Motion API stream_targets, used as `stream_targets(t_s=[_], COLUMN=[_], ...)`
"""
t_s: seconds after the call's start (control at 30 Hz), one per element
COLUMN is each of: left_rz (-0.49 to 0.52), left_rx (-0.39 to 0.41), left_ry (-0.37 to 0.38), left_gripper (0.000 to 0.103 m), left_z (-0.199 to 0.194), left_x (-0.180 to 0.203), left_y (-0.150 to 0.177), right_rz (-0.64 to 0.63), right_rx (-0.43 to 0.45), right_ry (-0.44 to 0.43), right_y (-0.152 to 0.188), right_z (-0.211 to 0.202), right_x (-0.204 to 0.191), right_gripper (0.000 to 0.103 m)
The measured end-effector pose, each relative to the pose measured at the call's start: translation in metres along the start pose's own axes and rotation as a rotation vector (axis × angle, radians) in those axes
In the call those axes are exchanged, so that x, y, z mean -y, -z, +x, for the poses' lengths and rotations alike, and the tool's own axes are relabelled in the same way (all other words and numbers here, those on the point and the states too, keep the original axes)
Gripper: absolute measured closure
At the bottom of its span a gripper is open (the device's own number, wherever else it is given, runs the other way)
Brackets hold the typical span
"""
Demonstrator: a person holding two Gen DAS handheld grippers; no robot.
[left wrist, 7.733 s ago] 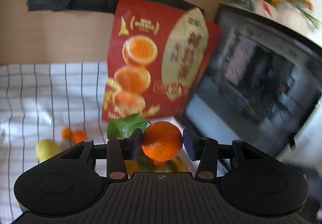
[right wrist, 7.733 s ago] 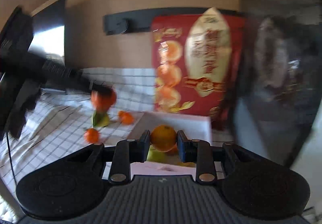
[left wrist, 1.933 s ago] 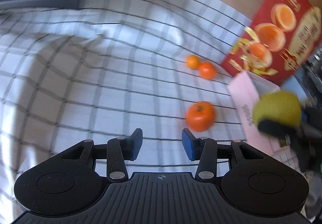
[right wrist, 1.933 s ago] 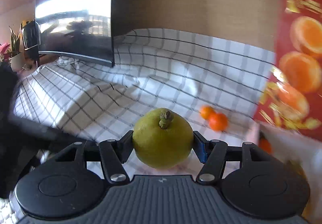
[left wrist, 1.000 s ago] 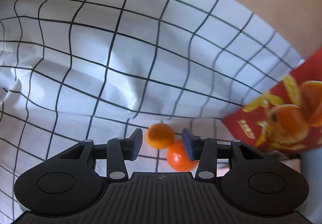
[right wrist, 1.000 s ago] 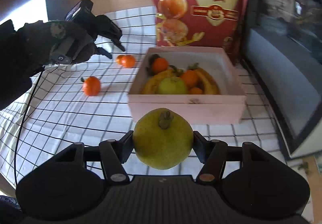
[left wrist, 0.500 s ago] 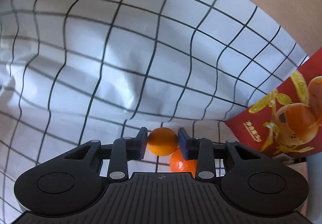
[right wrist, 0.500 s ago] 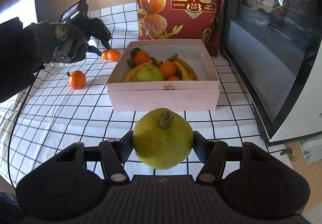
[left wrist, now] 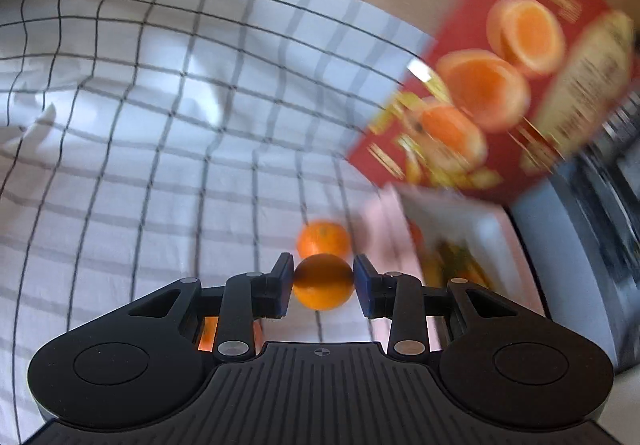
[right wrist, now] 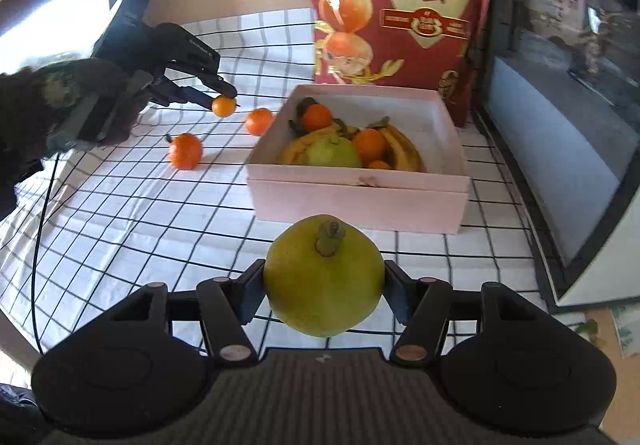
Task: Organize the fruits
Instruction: 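Carry the mandarin and pear toward the pink box with both tools, then open the left tool over the box while the right tool lowers the pear in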
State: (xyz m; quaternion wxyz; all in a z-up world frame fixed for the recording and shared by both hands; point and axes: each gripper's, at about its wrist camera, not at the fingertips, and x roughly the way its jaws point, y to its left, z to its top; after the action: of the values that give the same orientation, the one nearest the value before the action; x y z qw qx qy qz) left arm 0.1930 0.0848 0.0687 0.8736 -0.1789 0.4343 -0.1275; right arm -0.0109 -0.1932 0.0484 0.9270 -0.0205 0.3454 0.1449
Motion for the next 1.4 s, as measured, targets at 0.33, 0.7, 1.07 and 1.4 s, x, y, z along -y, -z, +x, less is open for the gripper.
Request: stream_targets(t_s=[0.33,0.7,1.07,1.4], left_rz=[0.017,0.127,0.159,0.173], left_rx=[-0.160,0.066,0.127,0.141], left_ry=[0.149,0.246,0.236,0.200], left_gripper=[0.066,0.066,0.065,0.067], left_z=[-0.035,-0.064,-0.039,-0.041], left_x=[0.044,0.123,0.155,0.145], left_y=[0.102,0.031,-0.005,-0.001], right_rz=[-0.040,0.021,0.075,0.106], right_rx=[0.012,0.103,0.180,0.155], right_ry=[-0.025,0.019,0.089,0.088], right_y=[-0.002,-0.011,-0.017,-0.011], right_z=[0.005,-0.016,-0.038,-0.029], right_x=[0.007,0.038,0.062,0.065], right_gripper=[0.042,0.042,0.042,0.042])
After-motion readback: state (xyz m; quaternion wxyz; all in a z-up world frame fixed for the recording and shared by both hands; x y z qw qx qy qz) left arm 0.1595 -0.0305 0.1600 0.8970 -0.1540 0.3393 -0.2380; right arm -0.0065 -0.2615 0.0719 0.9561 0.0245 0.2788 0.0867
